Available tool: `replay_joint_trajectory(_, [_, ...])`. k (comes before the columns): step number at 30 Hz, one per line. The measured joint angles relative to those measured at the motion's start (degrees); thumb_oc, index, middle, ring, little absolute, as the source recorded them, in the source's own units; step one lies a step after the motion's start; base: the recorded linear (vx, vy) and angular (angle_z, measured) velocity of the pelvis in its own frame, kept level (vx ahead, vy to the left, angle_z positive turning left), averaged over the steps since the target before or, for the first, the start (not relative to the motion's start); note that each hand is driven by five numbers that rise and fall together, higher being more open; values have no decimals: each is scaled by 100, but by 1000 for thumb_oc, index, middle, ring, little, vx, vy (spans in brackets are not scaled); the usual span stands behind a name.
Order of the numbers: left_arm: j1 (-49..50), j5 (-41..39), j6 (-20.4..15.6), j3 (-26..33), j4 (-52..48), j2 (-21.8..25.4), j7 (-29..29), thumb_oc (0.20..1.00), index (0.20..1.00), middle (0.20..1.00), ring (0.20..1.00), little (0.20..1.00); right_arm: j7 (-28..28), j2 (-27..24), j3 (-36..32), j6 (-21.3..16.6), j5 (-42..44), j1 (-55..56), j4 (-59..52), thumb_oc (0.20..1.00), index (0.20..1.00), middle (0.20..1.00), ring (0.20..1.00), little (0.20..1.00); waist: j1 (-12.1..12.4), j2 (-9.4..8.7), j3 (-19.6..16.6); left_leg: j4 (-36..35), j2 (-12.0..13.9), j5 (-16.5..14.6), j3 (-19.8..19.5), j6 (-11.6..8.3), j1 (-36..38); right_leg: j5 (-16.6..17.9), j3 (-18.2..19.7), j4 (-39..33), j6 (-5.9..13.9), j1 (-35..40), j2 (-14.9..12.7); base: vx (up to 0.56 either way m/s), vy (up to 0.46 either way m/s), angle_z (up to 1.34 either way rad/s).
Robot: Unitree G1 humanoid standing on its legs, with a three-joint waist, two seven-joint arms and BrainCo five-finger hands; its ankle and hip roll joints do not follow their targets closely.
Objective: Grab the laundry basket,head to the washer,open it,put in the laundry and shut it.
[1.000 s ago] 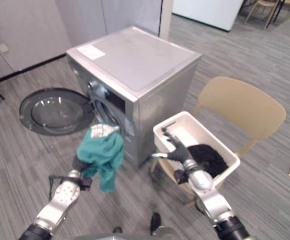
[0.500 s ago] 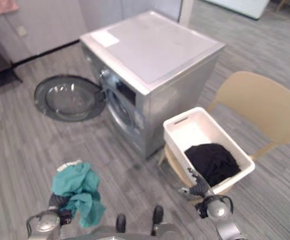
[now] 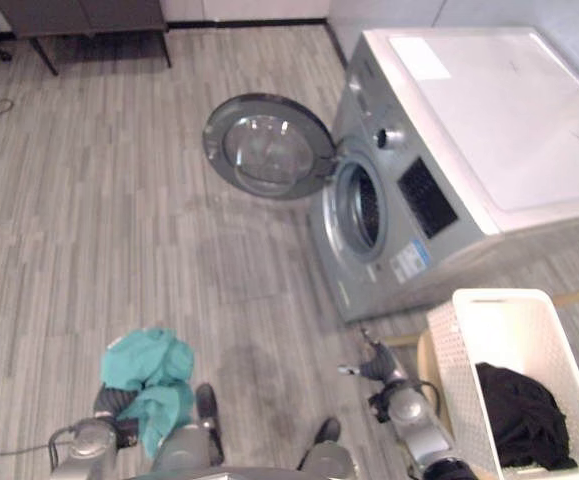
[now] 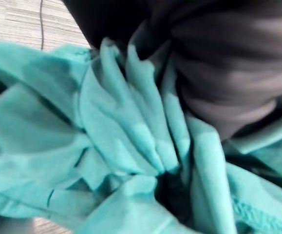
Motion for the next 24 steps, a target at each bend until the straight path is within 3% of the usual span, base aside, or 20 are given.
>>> replay_joint_trajectory(1, [-111,2,-1,9,-22,76,6,200,200,200,200,200,5,47,64,1,-5,-27,-4,1000,1000,1000,1000,1000,2,9,4,-3,-48,-26,-32,34,19,-56,108,220,-87,-142,-31,328,340,18])
replay_joint_trajectory(2, [-217,35,-31,9,-56,275,35,200,200,200,200,200,-13,145,121,-4,-2,-52,-68,1000,1000,1000,1000,1000,8,2,7,38,-199,-252,-131,359,116,65,592,1127,-84,-504,24,261,228,13])
replay_joint_trajectory(3, [-313,50,-16,13,-9,312,51,200,200,200,200,200,-5,137,171,-1,-1,-73,-91,1000,1000,1000,1000,1000,-11,73,47,-41,-247,-337,-217,444,293,-117,922,1802,-8,-779,-87,204,189,21])
replay_joint_trajectory(5, [-431,56,-46,17,-27,340,104,200,200,200,200,200,-5,96,173,-10,3,-36,-259,1000,1000,1000,1000,1000,-164,231,137,-282,-202,-330,-326,435,632,-662,1731,2165,79,-1114,438,229,119,37])
replay_joint_trajectory(9, [-443,56,-43,49,-52,318,126,200,200,200,200,200,-7,68,179,0,10,-90,-308,1000,1000,1000,1000,1000,-243,223,168,-620,-334,-463,-301,468,1119,-670,1285,1344,61,-1636,912,291,9,11])
replay_joint_trajectory(11, [-426,57,-29,-29,-51,299,105,200,200,200,200,200,-6,41,181,0,12,-131,-350,1000,1000,1000,1000,1000,-296,170,172,-671,-377,-499,-265,344,1251,-595,890,846,116,-1941,989,274,-74,0])
replay_joint_trajectory(12, [-398,59,-14,-43,-51,299,59,200,200,200,200,200,1,43,181,8,11,-130,-349,1000,1000,1000,1000,1000,-306,75,167,-682,-408,-623,-220,160,1394,-492,319,172,182,-2069,971,261,-88,0])
replay_joint_trajectory(14, [-340,67,-6,-68,-54,302,46,200,200,200,200,200,3,48,184,9,9,-117,-292,1000,1000,1000,1000,1000,-311,14,151,-682,-409,-745,-235,78,1582,-413,131,-13,115,-2080,975,182,-70,2])
replay_joint_trajectory(15, [-308,67,-5,-101,-80,289,25,200,200,200,200,200,6,37,181,13,5,-131,-241,1000,1000,1000,1000,1000,-306,26,158,-679,-378,-814,-247,8,1682,-242,60,49,-27,-2008,1004,347,-116,-8])
replay_joint_trajectory(16, [-226,73,-2,-156,-160,254,-33,200,200,200,200,200,10,26,184,37,3,-132,-209,1000,1000,1000,1000,1000,-278,50,159,-631,-241,-897,-308,-1,1825,186,0,82,-207,-1877,1136,511,-204,10])
replay_joint_trajectory(17, [-260,109,1,-360,-220,194,-118,200,200,200,200,200,11,-2,179,39,2,-119,-200,1000,1000,1000,1000,1000,-332,175,135,-366,-11,-974,-540,51,1887,196,200,177,-217,-1717,1375,422,-171,19])
replay_joint_trajectory(19, [-285,116,-2,-623,-271,165,-265,200,200,200,200,200,17,-64,171,36,1,-75,-166,1000,1000,1000,1000,1000,-315,180,100,325,186,-930,-513,-18,1826,171,235,81,-428,-1411,1523,239,-147,12])
replay_joint_trajectory(21, [-269,195,10,-655,-242,31,-324,200,200,200,200,200,15,-142,159,-23,-5,-158,-65,1000,1000,1000,1000,1000,-347,240,17,1287,379,-843,-522,-273,1606,98,157,-127,-774,-1093,1717,203,-83,-31])
replay_joint_trajectory(22, [-215,252,10,-668,-237,-36,-344,200,200,200,200,200,16,-159,143,-21,-7,-182,14,1000,1000,1000,1000,1000,-293,273,-24,1815,476,-739,-520,-410,1461,90,181,-287,-804,-896,1740,225,-16,-75])
replay_joint_trajectory(23, [-137,291,2,-747,-247,-173,-374,200,200,200,200,200,-8,-260,106,-23,-5,-172,16,1000,1000,1000,1000,1000,-317,314,-141,3075,405,-1006,-818,-689,828,347,759,-574,-1295,-634,1964,119,34,-113])
replay_joint_trajectory(24, [-144,293,-7,-782,-297,-187,-388,200,200,200,200,200,-11,-277,87,-1,-3,-200,0,1000,1000,1000,1000,1000,-265,306,-163,3009,262,-1248,-798,-620,602,415,984,-777,-1259,-537,2003,96,72,-111])
